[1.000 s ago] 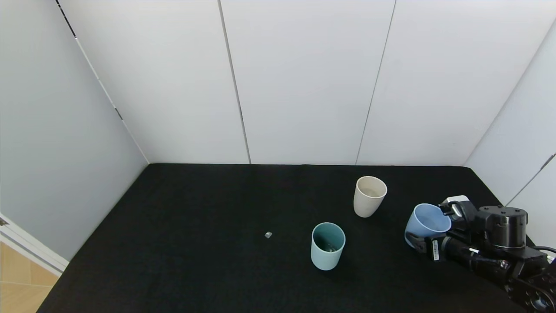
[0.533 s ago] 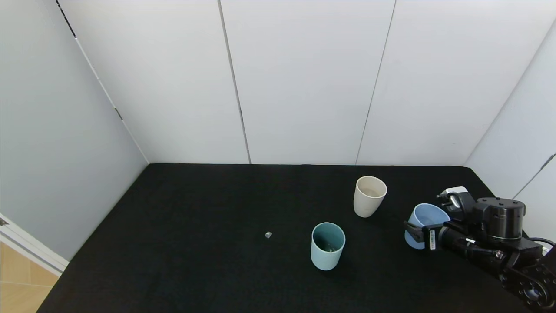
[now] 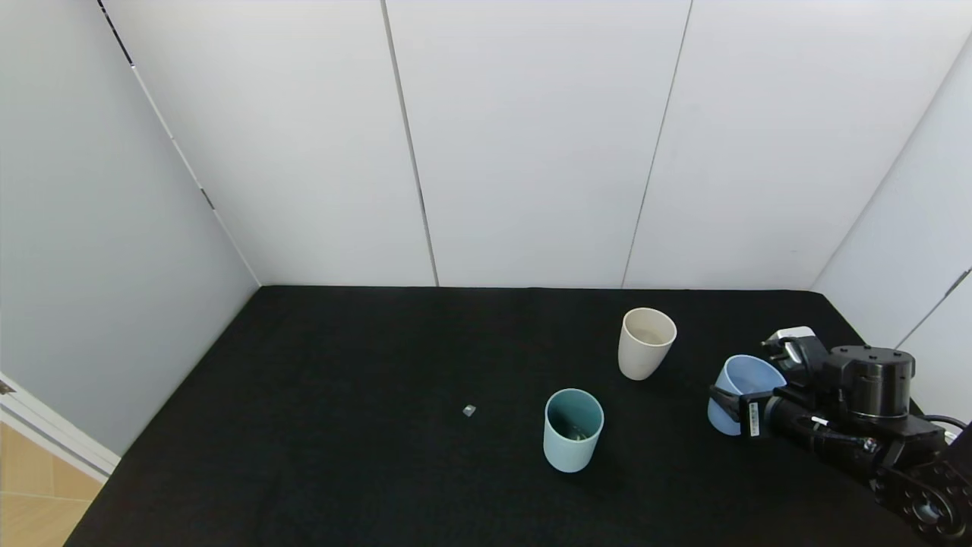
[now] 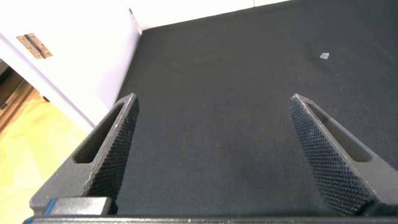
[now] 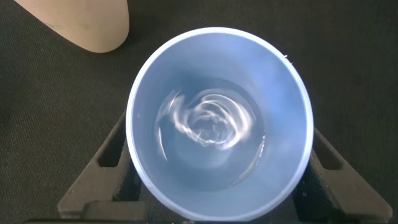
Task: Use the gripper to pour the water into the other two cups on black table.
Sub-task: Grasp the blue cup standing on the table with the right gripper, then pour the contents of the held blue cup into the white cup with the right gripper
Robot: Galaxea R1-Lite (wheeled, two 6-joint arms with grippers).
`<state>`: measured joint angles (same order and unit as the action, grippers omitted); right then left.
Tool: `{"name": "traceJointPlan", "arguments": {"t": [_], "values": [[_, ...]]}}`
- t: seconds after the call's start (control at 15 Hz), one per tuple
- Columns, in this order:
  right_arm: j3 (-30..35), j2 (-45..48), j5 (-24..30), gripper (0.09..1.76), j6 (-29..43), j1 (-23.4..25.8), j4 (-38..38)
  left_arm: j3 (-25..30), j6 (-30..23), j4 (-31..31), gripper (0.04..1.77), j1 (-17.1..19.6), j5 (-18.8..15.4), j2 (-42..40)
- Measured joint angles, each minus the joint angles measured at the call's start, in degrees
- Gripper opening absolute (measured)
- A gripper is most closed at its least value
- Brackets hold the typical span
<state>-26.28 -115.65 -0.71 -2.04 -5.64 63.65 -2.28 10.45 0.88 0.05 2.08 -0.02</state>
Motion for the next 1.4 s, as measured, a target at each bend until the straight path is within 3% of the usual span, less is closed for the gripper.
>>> {"name": "traceJointPlan", "arguments": {"t": [0.33,0.8,1.4], "values": [[-2.71,2.47,0.02,1.32,-2.69,-0.05,-7.09,-0.02,0.00,0.00,1.72,0.00,0.00,0.00],[-17.81,8.30,-0.02,1.32,-4.90,-0.06,-28.29,0.00,0.02,0.00,1.72,-0.05,0.00,0.00],[-32.73,9.05,0.02,1.31,-16.26,-1.02,-42.40,0.00,0.00,0.00,1.72,0.00,-0.02,0.00]]}}
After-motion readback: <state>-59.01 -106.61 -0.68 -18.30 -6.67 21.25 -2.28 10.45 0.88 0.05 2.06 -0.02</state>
